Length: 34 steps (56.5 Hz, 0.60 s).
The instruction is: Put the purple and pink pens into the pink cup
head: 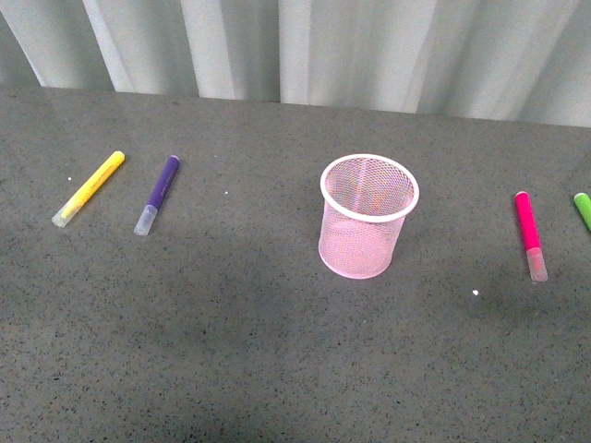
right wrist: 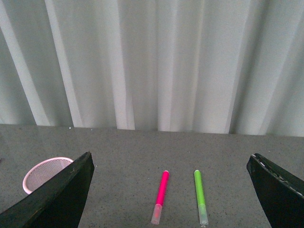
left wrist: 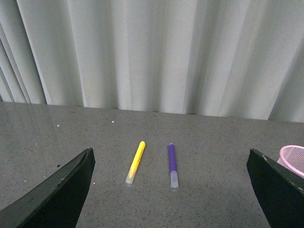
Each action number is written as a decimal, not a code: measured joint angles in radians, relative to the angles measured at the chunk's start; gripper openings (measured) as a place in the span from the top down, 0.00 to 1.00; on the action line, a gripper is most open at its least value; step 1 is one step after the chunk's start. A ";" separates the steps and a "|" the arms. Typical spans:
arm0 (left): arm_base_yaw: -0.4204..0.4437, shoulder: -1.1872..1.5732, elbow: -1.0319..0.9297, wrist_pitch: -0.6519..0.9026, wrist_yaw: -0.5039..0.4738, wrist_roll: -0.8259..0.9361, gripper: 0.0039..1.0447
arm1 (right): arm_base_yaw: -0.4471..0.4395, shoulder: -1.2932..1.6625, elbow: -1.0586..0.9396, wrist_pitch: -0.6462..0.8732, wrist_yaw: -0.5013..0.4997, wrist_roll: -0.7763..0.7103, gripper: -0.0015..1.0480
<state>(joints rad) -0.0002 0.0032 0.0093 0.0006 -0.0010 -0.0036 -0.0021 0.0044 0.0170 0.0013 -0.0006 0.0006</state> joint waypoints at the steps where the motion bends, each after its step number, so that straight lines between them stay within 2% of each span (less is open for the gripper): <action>1: 0.000 0.000 0.000 0.000 0.000 0.000 0.06 | 0.000 0.000 0.000 0.000 0.000 0.000 0.07; 34: 0.000 0.000 0.000 0.000 0.000 0.000 0.06 | 0.000 0.000 0.000 0.000 0.000 0.000 0.07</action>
<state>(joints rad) -0.0002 0.0032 0.0093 0.0006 -0.0006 -0.0036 -0.0021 0.0044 0.0170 0.0013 -0.0006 0.0006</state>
